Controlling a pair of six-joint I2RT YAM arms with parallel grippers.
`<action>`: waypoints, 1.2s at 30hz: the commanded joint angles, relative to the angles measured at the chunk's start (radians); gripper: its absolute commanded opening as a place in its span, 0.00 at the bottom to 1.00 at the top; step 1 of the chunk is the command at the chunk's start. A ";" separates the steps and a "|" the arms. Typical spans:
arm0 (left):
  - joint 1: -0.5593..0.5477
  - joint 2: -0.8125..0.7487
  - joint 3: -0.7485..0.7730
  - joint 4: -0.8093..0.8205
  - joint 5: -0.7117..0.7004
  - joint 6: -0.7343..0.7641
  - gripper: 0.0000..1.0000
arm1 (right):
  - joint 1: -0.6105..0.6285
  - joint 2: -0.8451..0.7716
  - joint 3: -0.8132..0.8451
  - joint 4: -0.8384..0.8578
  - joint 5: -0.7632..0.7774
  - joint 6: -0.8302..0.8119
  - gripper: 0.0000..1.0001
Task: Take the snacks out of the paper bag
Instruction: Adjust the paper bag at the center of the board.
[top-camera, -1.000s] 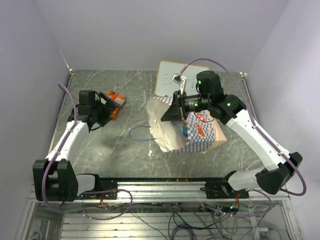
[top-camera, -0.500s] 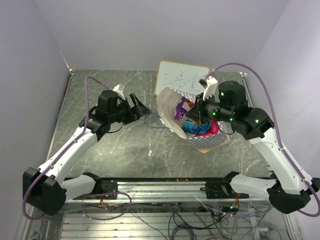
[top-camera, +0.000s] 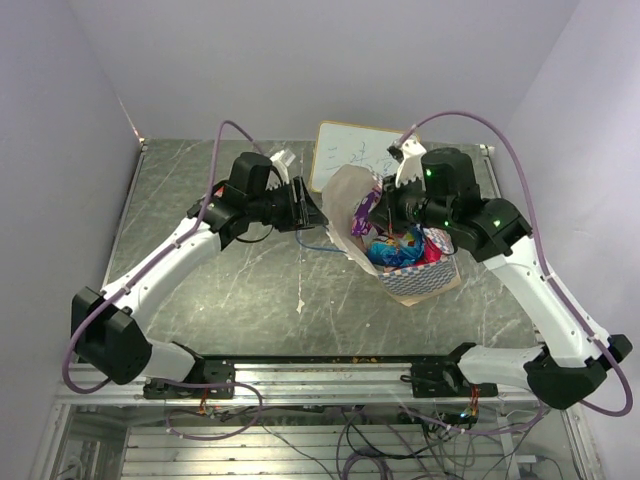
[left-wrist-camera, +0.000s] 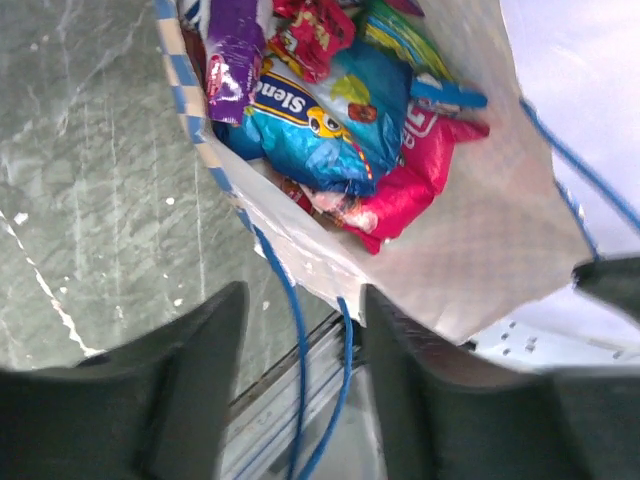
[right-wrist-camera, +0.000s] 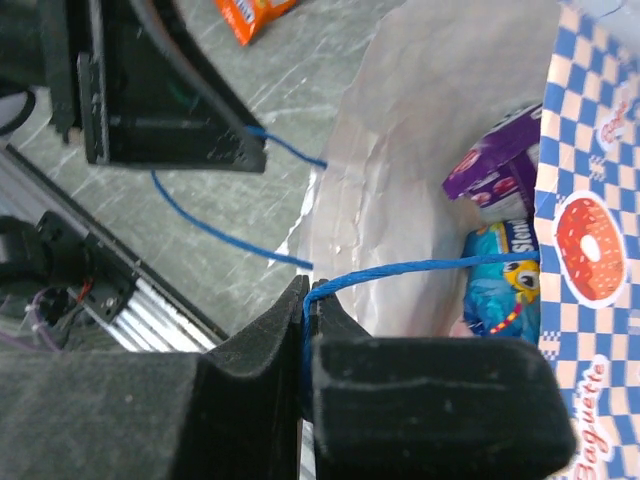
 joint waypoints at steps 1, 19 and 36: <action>-0.035 0.012 0.094 -0.047 0.062 0.033 0.43 | 0.008 0.020 0.109 -0.035 0.161 -0.015 0.00; -0.292 0.286 0.522 -0.067 0.144 0.030 0.07 | -0.439 0.082 0.271 0.408 0.552 -0.577 0.00; -0.298 0.379 0.591 -0.054 0.100 0.030 0.07 | -0.484 0.117 0.398 0.322 0.162 -0.559 0.00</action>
